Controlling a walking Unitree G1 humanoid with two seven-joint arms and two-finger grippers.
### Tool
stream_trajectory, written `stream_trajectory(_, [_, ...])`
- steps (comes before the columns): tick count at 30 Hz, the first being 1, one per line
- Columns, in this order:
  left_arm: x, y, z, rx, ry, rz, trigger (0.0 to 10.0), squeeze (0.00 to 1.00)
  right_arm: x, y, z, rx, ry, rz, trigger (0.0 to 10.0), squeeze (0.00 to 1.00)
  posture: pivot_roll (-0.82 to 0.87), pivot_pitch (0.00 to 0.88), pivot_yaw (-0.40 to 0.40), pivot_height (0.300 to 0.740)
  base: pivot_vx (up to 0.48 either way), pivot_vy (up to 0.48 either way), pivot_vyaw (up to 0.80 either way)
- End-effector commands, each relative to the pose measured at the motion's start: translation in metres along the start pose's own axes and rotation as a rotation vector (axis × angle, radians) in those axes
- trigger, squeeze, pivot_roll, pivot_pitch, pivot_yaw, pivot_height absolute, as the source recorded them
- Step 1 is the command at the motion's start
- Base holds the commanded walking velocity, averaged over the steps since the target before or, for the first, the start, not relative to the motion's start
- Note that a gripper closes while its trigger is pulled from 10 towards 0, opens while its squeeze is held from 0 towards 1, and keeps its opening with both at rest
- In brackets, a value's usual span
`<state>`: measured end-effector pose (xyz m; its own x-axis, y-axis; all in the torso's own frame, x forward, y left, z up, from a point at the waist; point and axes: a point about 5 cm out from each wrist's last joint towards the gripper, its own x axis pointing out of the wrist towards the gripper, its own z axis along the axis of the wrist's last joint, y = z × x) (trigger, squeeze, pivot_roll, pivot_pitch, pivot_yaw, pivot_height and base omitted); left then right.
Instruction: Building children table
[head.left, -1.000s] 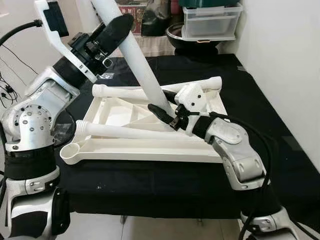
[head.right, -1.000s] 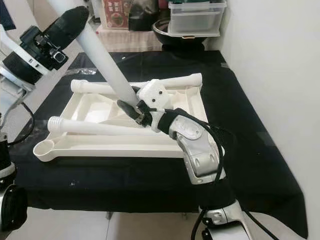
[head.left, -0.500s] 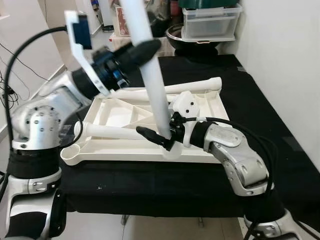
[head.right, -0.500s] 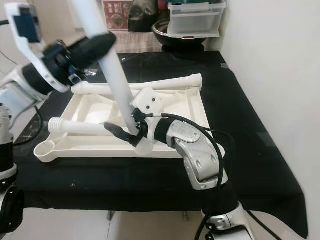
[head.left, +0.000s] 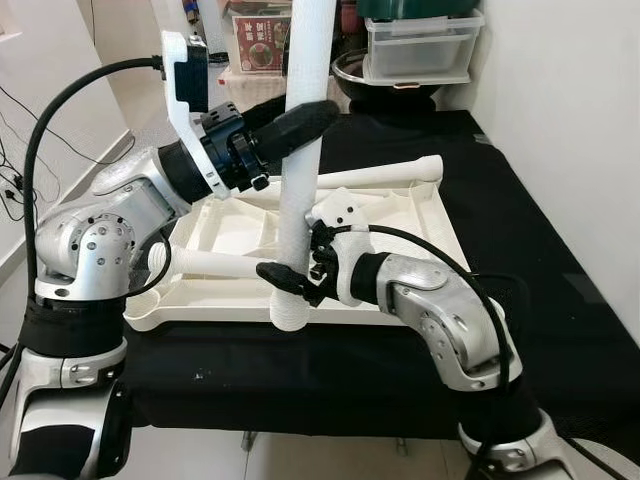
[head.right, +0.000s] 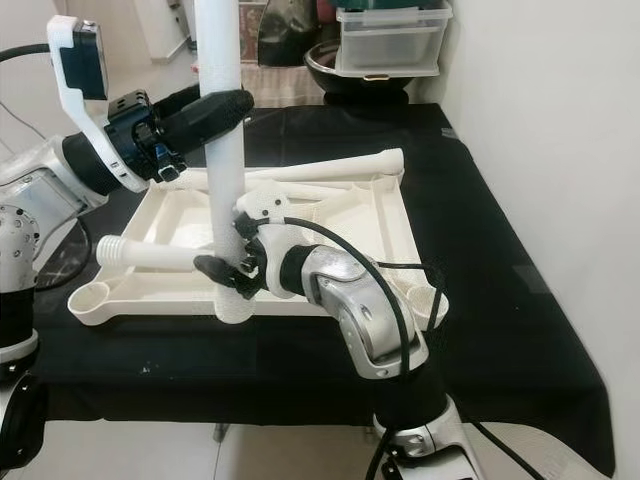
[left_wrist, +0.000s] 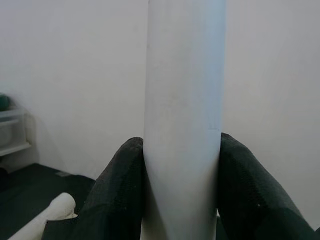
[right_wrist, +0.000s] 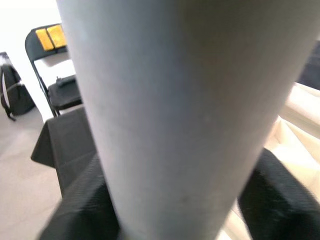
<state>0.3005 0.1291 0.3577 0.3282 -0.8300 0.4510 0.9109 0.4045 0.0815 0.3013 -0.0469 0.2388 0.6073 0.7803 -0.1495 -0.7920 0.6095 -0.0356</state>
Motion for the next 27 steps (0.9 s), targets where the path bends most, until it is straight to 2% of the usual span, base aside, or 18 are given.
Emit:
stream_trajectory(1, [0.012,-0.01,0.003,-0.011,-0.024,-0.089,0.0,0.0,0.001,0.0,0.002,0.023,-0.009,-0.032,0.0,0.0,-0.12,0.041,0.056,0.74,0.0,0.0,0.0])
stream_trajectory(8, [0.011,-0.008,0.008,-0.005,-0.06,-0.071,0.0,0.0,0.002,0.002,0.013,0.063,-0.099,-0.053,0.0,0.0,-0.12,0.042,0.059,0.74,0.0,0.0,0.0])
stream_trajectory(10, [0.011,-0.007,0.009,-0.006,-0.083,-0.052,0.0,0.0,0.003,0.006,0.022,0.058,-0.19,-0.048,0.0,0.0,-0.12,0.043,0.058,0.74,0.0,0.0,0.0])
stream_trajectory(12, [0.011,-0.006,0.009,-0.009,-0.094,-0.04,0.0,0.0,0.002,0.009,0.026,0.054,-0.23,-0.041,0.0,0.0,-0.12,0.044,0.058,0.74,0.0,0.0,0.0])
stream_trajectory(13, [0.01,-0.005,0.01,-0.011,-0.103,-0.031,0.0,0.0,0.002,0.011,0.03,0.042,-0.268,-0.035,1.3,0.0,-0.12,0.044,0.058,0.74,0.0,0.0,0.0])
stream_trajectory(15, [0.01,-0.005,0.01,-0.011,-0.103,-0.031,0.0,0.0,0.002,0.011,0.03,0.042,-0.268,-0.035,1.3,0.0,-0.12,0.044,0.058,0.74,0.0,0.0,0.0])
stream_trajectory(16, [0.01,-0.004,0.01,-0.012,-0.111,-0.023,0.0,0.0,0.001,0.013,0.031,0.041,-0.282,-0.033,10.0,0.0,-0.12,0.045,0.058,0.74,0.0,0.0,0.0])
stream_trajectory(17, [0.01,-0.003,0.01,-0.014,-0.118,-0.018,0.0,0.0,0.001,0.015,0.032,0.041,-0.292,-0.017,10.0,0.62,-0.12,0.045,0.058,0.74,0.0,0.0,0.0])
stream_trajectory(18, [0.01,-0.003,0.01,-0.014,-0.118,-0.018,0.0,0.0,0.001,0.015,0.032,0.041,-0.292,-0.017,10.0,0.62,-0.12,0.045,0.058,0.74,0.0,0.0,0.0])
stream_trajectory(19, [0.009,-0.003,0.011,-0.015,-0.126,-0.016,0.0,0.0,0.001,0.016,0.031,0.041,-0.296,-0.014,10.0,1.0,-0.11,0.045,0.056,0.74,0.0,0.0,0.0])
stream_trajectory(21, [0.009,-0.003,0.012,-0.016,-0.134,-0.015,0.0,0.0,0.001,0.017,0.031,0.033,-0.301,-0.02,10.0,1.0,-0.11,0.046,0.056,0.74,0.0,0.0,0.0])
stream_trajectory(22, [0.009,-0.003,0.014,-0.017,-0.141,-0.014,0.0,0.0,0.002,0.018,0.032,0.029,-0.309,-0.024,10.0,0.73,-0.11,0.045,0.056,0.74,0.0,0.0,0.0])
stream_trajectory(25, [0.009,-0.003,0.014,-0.018,-0.145,-0.013,0.0,0.0,0.002,0.018,0.032,0.026,-0.313,-0.028,10.0,0.73,-0.11,0.045,0.056,0.74,0.0,0.0,0.0])
stream_trajectory(26, [0.01,-0.003,0.016,-0.017,-0.149,-0.012,0.0,0.0,0.003,0.02,0.032,0.022,-0.309,-0.018,10.0,0.0,-0.11,0.046,0.057,0.74,0.0,0.0,0.0])
stream_trajectory(27, [0.01,-0.003,0.017,-0.016,-0.153,-0.013,0.0,0.0,0.005,0.023,0.03,0.014,-0.298,-0.003,10.0,0.0,-0.11,0.046,0.057,0.74,0.0,0.0,0.0])
